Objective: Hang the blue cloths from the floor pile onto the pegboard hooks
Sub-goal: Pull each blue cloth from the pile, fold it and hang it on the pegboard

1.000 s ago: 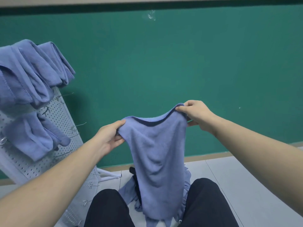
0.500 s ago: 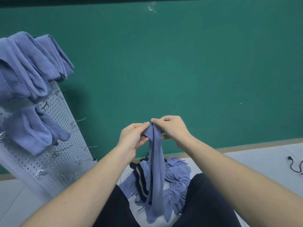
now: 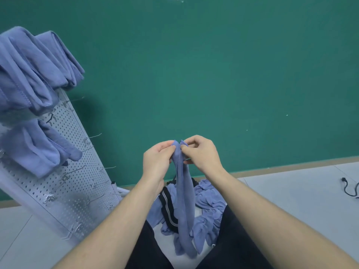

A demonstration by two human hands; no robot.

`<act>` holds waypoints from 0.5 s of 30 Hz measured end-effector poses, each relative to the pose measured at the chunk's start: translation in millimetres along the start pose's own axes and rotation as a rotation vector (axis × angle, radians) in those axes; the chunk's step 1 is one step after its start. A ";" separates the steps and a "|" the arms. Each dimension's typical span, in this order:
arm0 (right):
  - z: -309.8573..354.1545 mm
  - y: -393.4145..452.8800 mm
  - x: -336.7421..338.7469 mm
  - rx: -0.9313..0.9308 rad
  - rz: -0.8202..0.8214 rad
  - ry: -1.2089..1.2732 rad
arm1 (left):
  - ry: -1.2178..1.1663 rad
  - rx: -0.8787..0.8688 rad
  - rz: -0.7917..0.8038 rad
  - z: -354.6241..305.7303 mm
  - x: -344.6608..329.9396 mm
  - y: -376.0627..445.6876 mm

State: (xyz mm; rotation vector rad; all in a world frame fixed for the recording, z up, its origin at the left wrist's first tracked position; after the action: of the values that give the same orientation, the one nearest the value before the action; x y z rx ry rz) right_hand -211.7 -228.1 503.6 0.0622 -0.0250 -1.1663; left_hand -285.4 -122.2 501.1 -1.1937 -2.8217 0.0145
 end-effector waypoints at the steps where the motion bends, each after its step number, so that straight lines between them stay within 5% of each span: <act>1: -1.2 -1.4 -0.9 0.015 -0.003 -0.032 | -0.007 -0.008 0.012 0.1 -1.6 -2.2; 15: -10.2 -19.1 7.2 -0.130 0.362 0.183 | -0.020 -0.066 0.101 15.9 8.4 -6.0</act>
State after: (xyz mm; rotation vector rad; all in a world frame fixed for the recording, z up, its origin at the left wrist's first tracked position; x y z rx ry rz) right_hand -225.9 -241.8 492.1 0.0467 0.1943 -0.7952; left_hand -296.7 -120.0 486.1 -1.3564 -2.7960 -0.0610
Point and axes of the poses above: each hand's wrist, its own y-axis towards the middle knuckle, its own x-axis out of the back of the hand, z = x × y, the point moved 1 cm from there along y, towards the middle knuckle, and after that the axes turned 10 degrees about y, right-handed, at the moved point
